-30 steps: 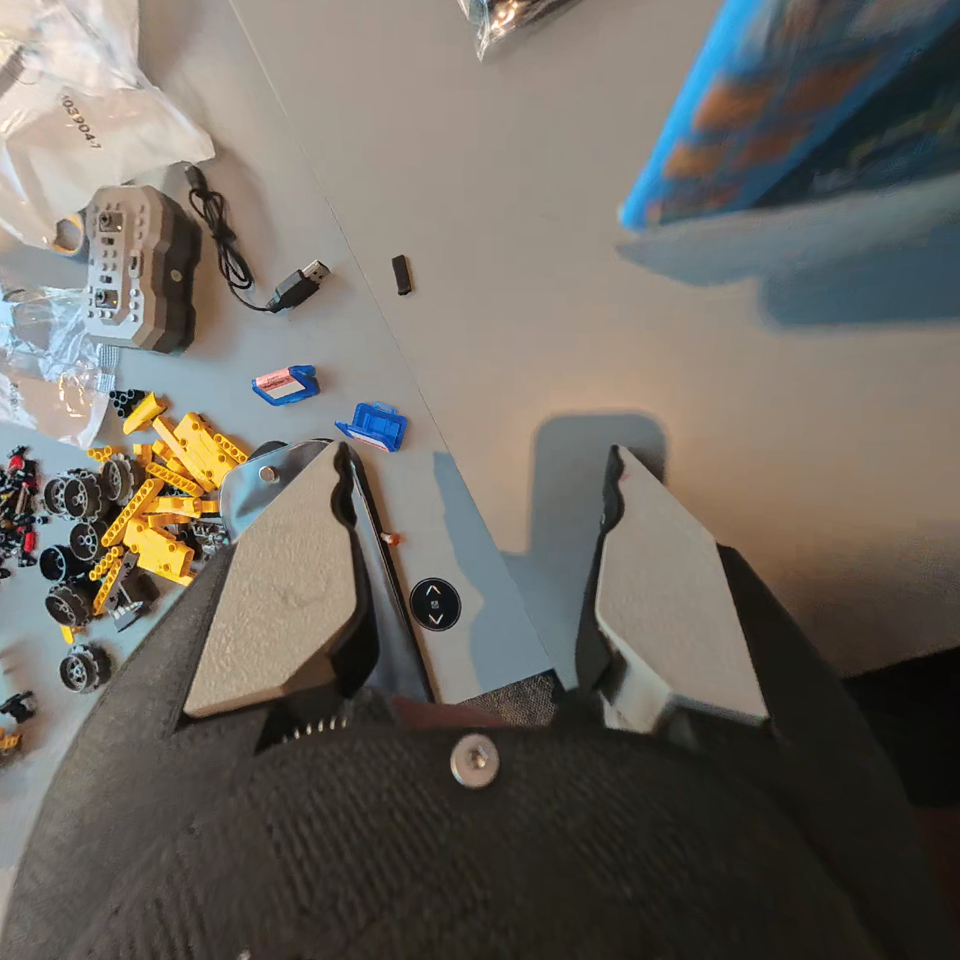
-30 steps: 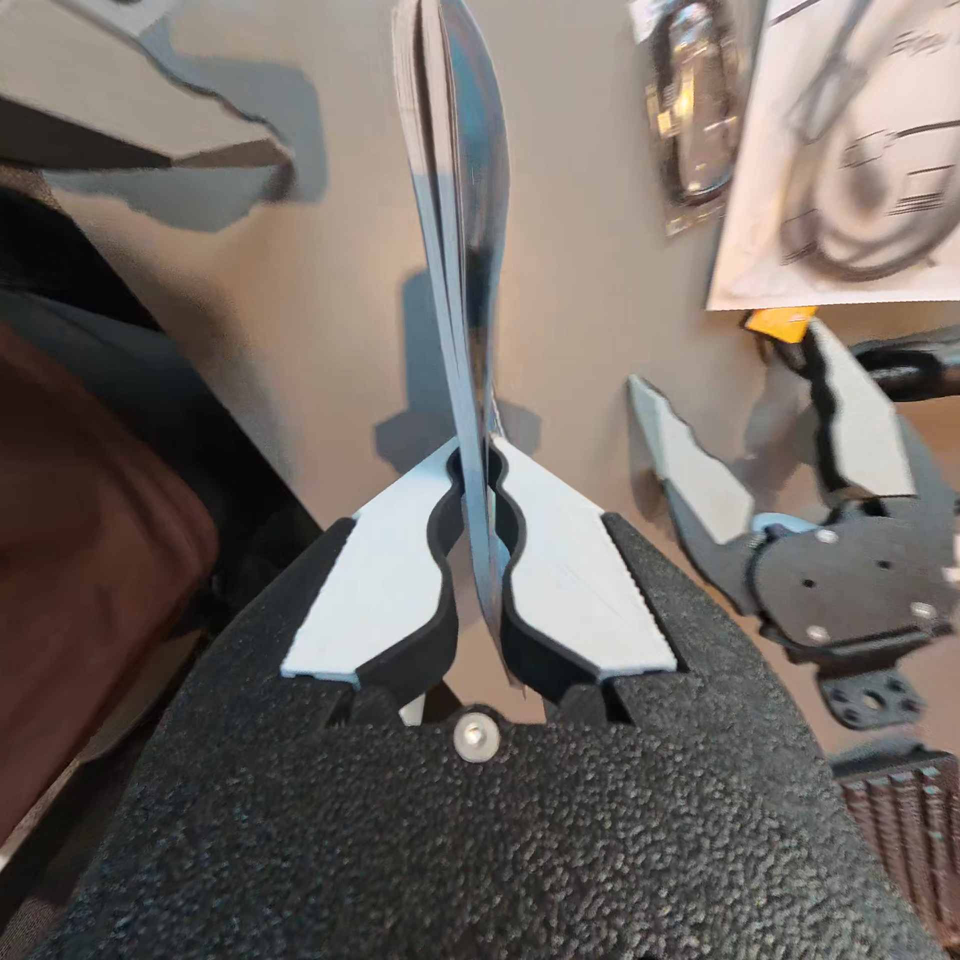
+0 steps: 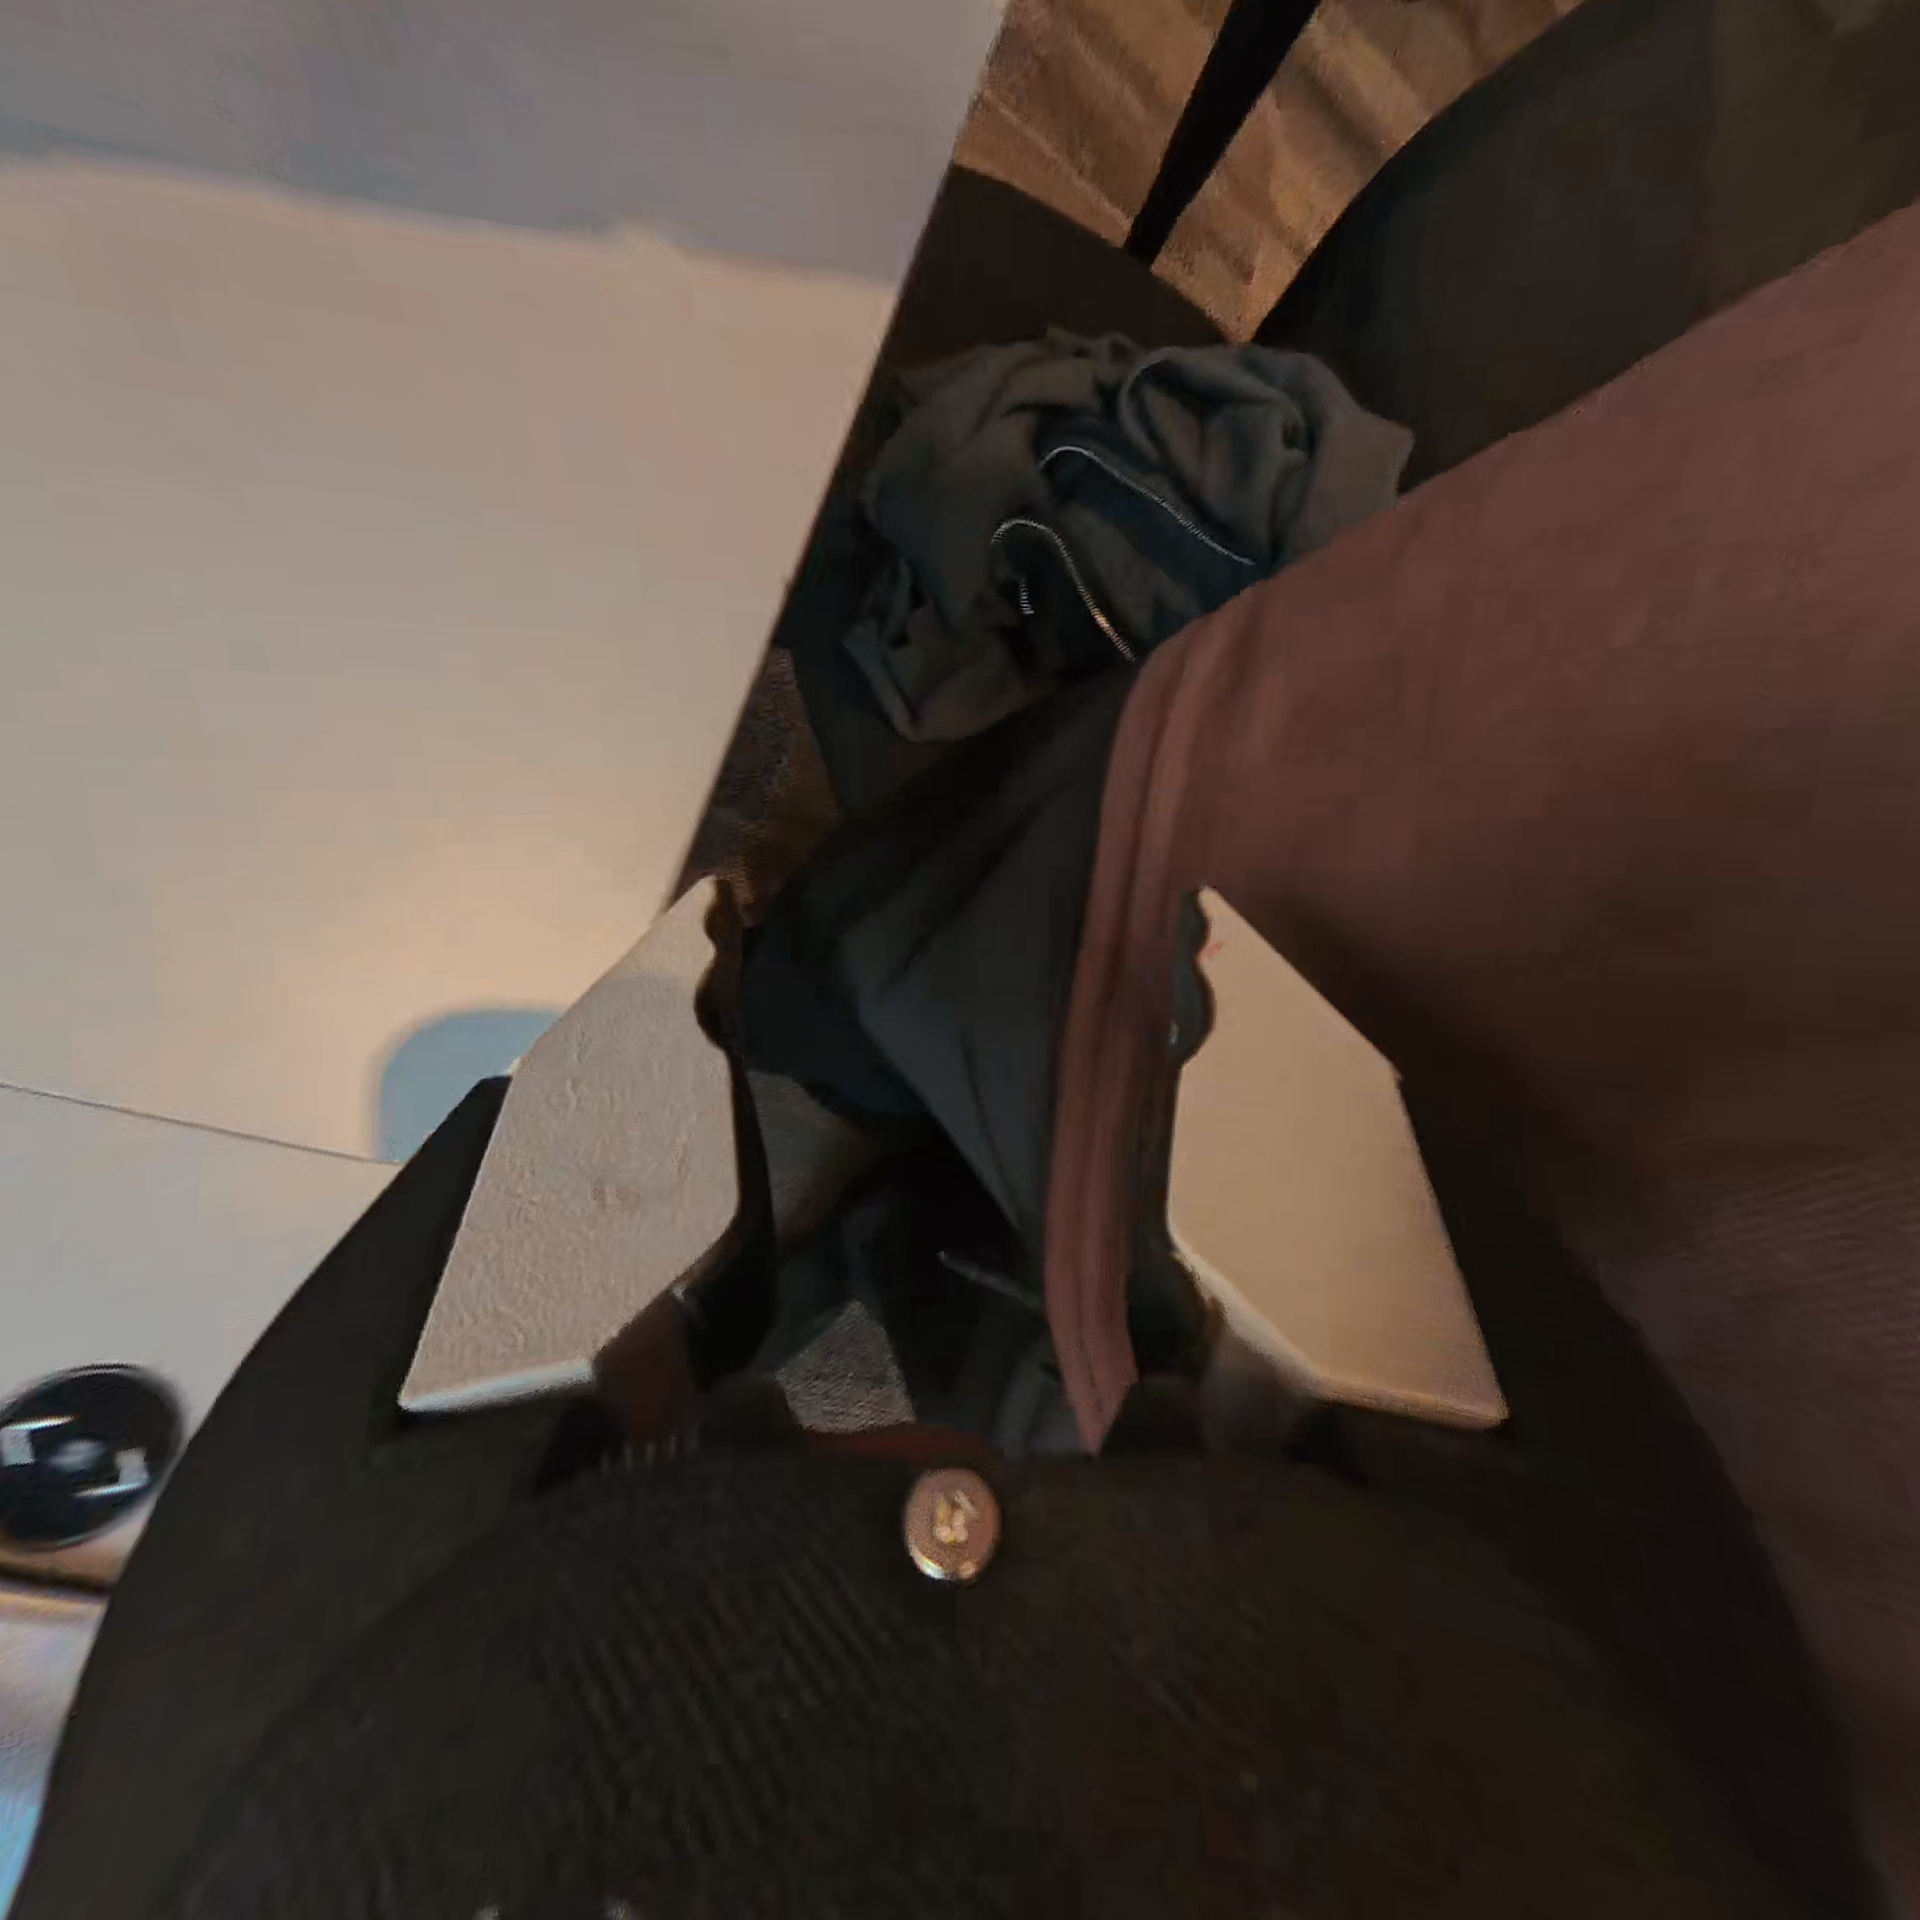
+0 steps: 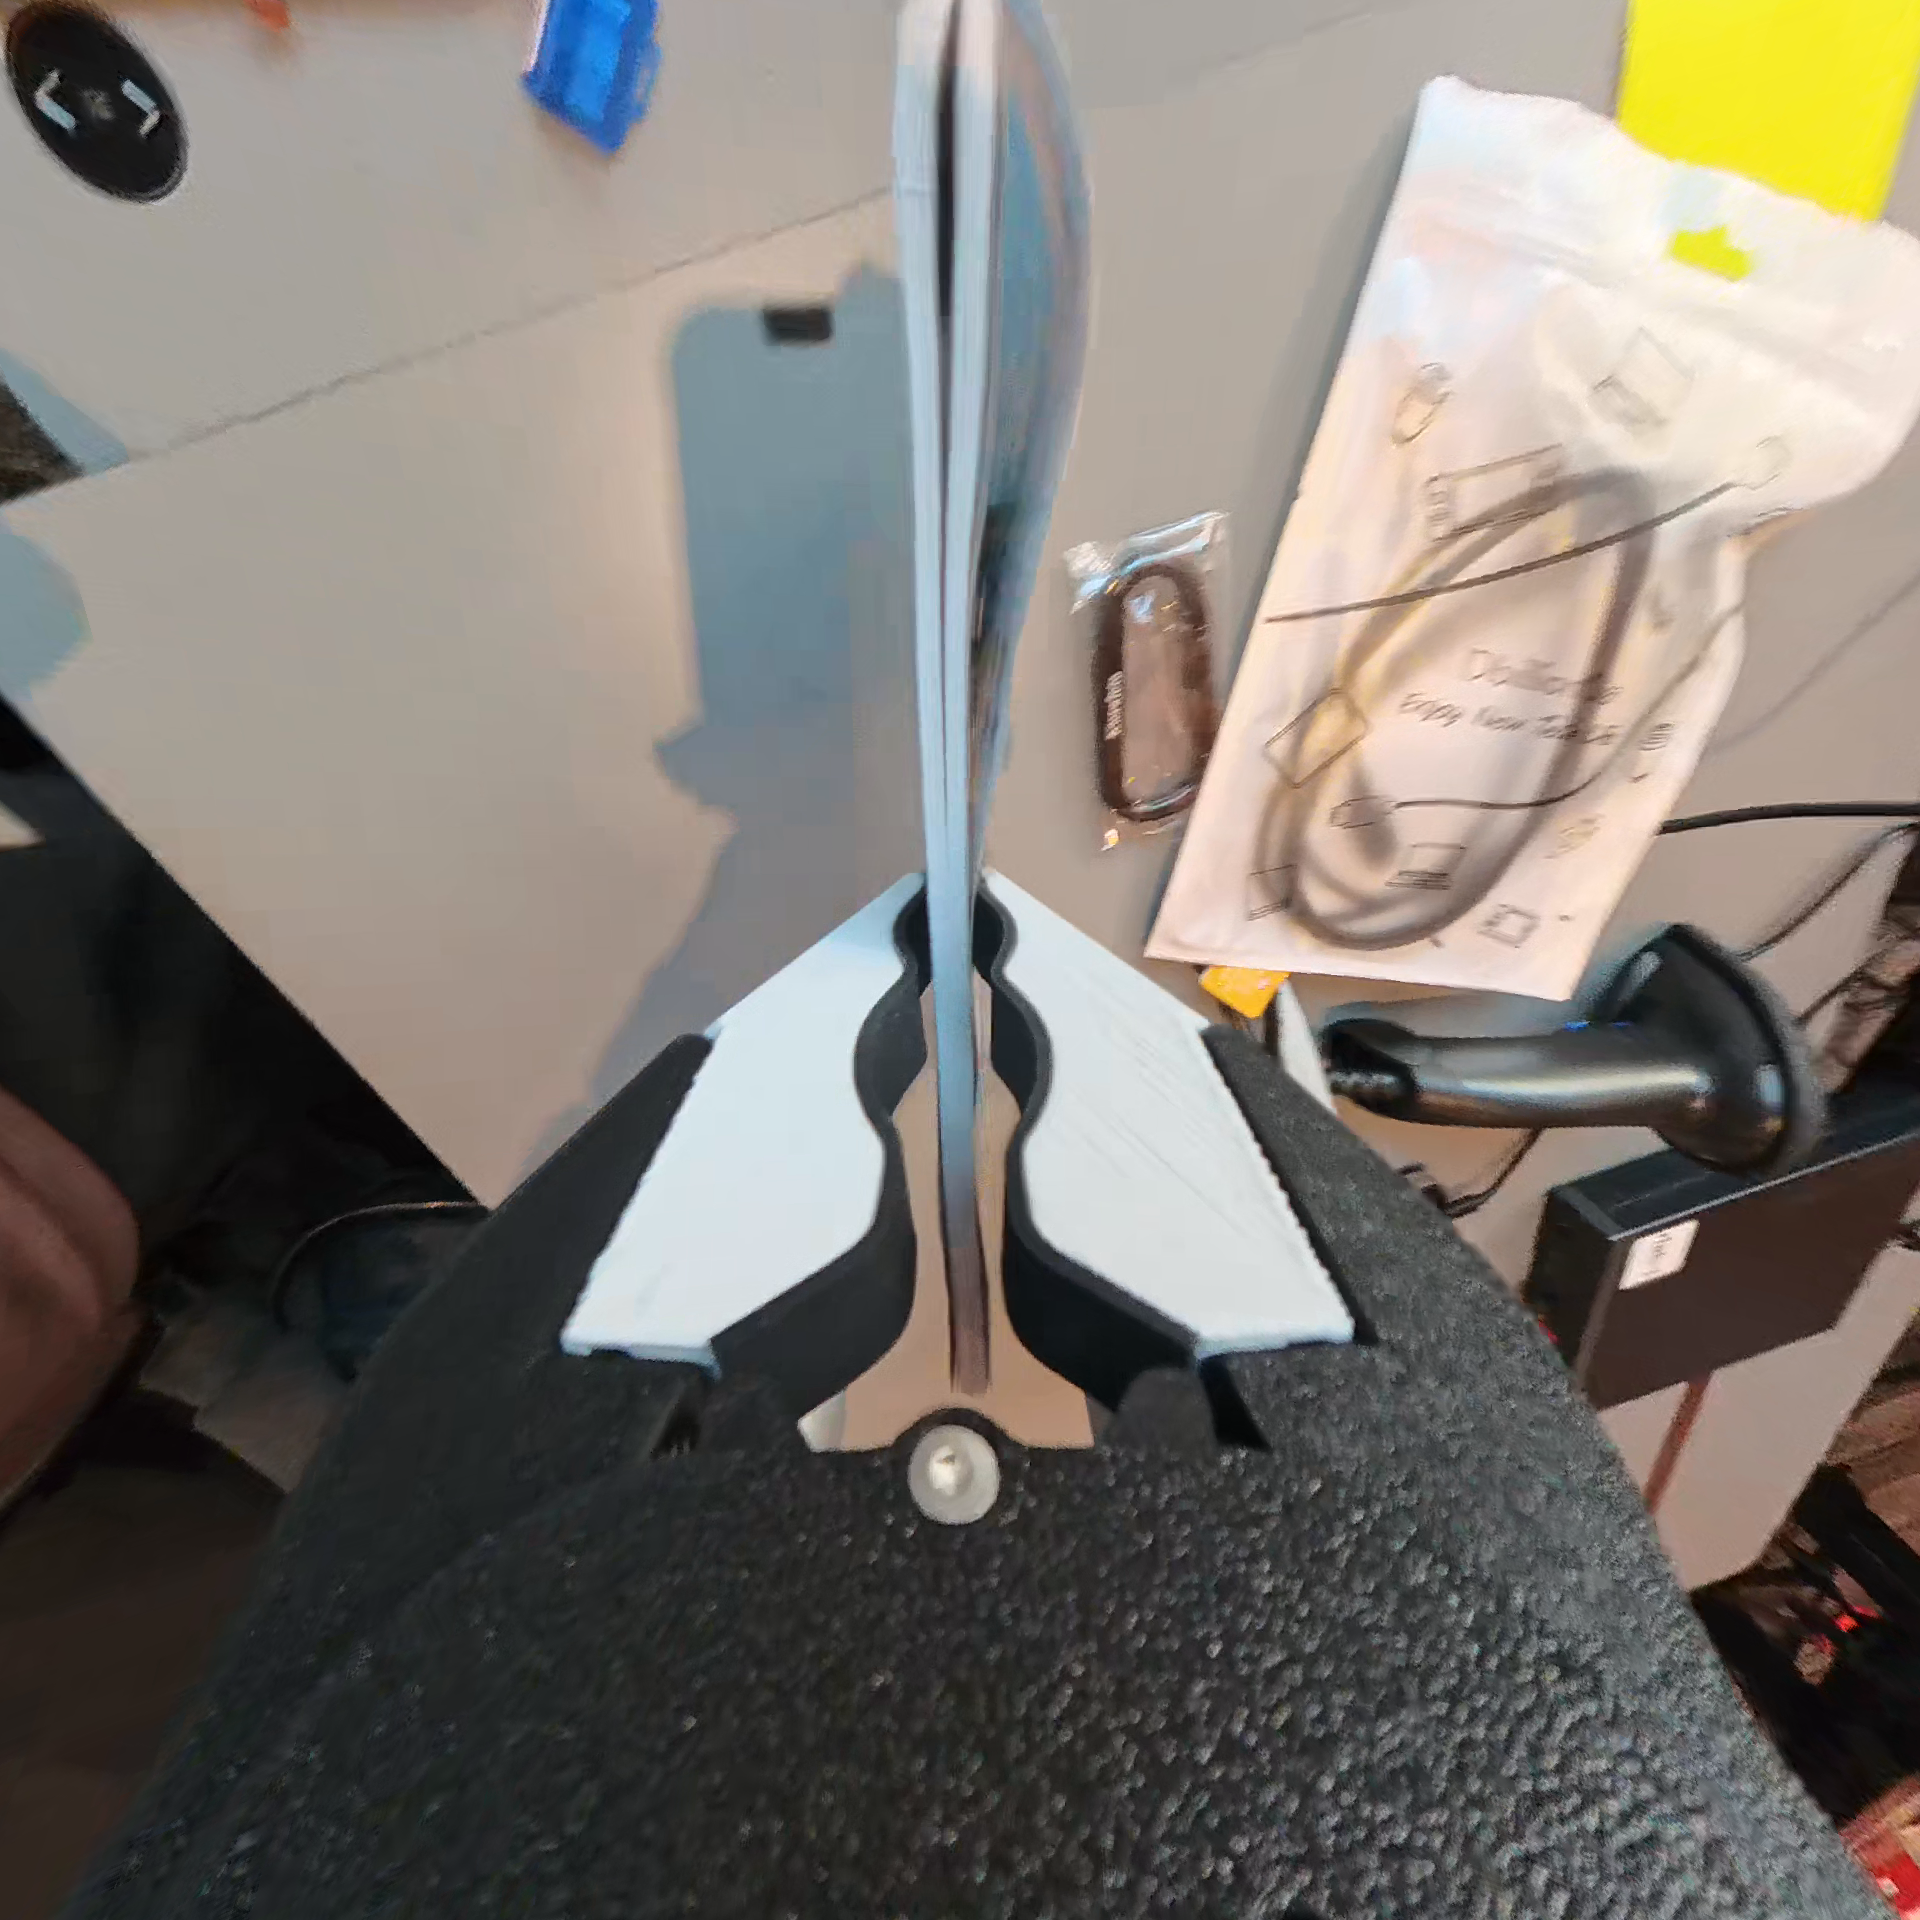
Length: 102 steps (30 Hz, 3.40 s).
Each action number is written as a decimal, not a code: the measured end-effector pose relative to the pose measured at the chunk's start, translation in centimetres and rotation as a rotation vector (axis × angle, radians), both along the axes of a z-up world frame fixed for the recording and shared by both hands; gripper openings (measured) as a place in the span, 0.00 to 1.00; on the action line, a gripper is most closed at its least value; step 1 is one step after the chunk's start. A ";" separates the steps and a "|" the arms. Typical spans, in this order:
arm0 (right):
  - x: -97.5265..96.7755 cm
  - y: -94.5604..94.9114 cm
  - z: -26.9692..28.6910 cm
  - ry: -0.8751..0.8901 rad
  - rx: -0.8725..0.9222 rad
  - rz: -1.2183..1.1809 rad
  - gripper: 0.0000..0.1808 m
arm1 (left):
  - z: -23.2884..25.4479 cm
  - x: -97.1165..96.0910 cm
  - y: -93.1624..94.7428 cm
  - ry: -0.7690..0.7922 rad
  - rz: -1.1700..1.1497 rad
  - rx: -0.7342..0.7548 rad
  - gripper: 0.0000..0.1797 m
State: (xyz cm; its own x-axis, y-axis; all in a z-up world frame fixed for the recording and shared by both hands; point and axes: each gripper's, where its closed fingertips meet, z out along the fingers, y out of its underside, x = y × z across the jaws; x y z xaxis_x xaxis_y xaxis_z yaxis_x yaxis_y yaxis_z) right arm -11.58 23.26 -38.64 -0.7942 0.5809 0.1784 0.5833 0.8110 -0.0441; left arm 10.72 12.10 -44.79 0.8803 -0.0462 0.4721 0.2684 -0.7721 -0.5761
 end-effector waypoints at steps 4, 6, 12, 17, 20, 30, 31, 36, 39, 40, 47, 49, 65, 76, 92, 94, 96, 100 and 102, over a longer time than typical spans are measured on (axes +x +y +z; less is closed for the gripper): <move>-2.8 -2.0 -0.3 0.042 0.011 0.075 0.02 | -1.4 2.8 -1.4 -0.048 0.009 -0.029 0.47; -3.2 -3.0 -1.6 0.024 0.044 0.141 0.02 | -2.1 3.6 -1.9 -0.049 0.001 -0.050 0.47; -0.4 -3.7 -3.0 -0.061 0.075 0.294 0.02 | -2.7 3.1 -2.8 -0.016 0.058 -0.053 0.43; 2.4 -3.7 -3.2 -0.105 0.079 0.347 0.02 | -4.0 2.4 -3.1 0.039 0.096 -0.076 0.43; 4.2 -4.1 -3.2 -0.129 0.057 0.352 0.02 | -4.6 2.9 -2.8 0.094 0.035 -0.069 0.40; 9.7 -4.4 -3.1 -0.152 0.015 0.340 0.02 | -6.9 3.2 -2.5 0.158 -0.057 -0.116 0.42; 10.2 -4.3 -3.1 -0.155 0.010 0.338 0.02 | -7.0 3.3 -2.6 0.157 -0.061 -0.114 0.41; 10.4 -3.1 -1.9 -0.103 0.030 0.323 0.02 | -7.2 3.7 -3.0 0.153 -0.065 -0.120 0.41; 8.8 -2.7 -1.0 -0.065 0.042 0.309 0.02 | -7.3 3.7 -3.0 0.146 -0.053 -0.120 0.42; 8.1 -2.5 -0.8 -0.046 0.061 0.308 0.02 | -7.3 3.7 -3.0 0.144 -0.047 -0.122 0.42; 6.5 -2.8 -2.4 -0.008 0.174 0.335 0.02 | -7.0 3.5 -2.5 0.162 -0.042 -0.119 0.41; 7.3 -3.0 -2.7 -0.013 0.167 0.339 0.02 | -7.0 3.4 -2.7 0.162 -0.036 -0.119 0.41; 13.6 -4.4 -3.7 -0.080 0.103 0.329 0.02 | -7.2 3.7 -3.1 0.170 -0.064 -0.118 0.40; 9.5 -2.0 -1.0 0.029 0.150 0.239 0.02 | -7.1 3.3 -3.5 0.186 -0.071 -0.121 0.40; 13.6 -3.7 -3.8 -0.119 0.131 0.232 0.02 | -7.2 2.6 -3.4 0.241 -0.055 -0.127 0.39; 14.9 -4.2 -3.8 -0.132 0.112 0.231 0.02 | -7.2 2.6 -3.3 0.242 -0.058 -0.124 0.39; 16.1 -4.6 -3.8 -0.138 0.100 0.237 0.02 | -7.3 2.7 -3.3 0.241 -0.064 -0.127 0.39; 17.7 -5.1 -3.8 -0.141 0.084 0.234 0.02 | -7.5 2.8 -3.3 0.238 -0.073 -0.129 0.39; 18.0 -5.1 -3.7 -0.133 0.082 0.226 0.02 | -7.5 2.9 -3.4 0.238 -0.075 -0.128 0.39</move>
State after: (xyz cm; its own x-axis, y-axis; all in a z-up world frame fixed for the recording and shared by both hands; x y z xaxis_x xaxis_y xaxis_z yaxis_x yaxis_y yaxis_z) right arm 6.38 18.19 -42.33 -0.9217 0.3741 0.1027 0.3832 0.9191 0.0915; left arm 13.62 8.74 -52.29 0.9635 -0.0691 0.2588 0.0764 -0.8552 -0.5127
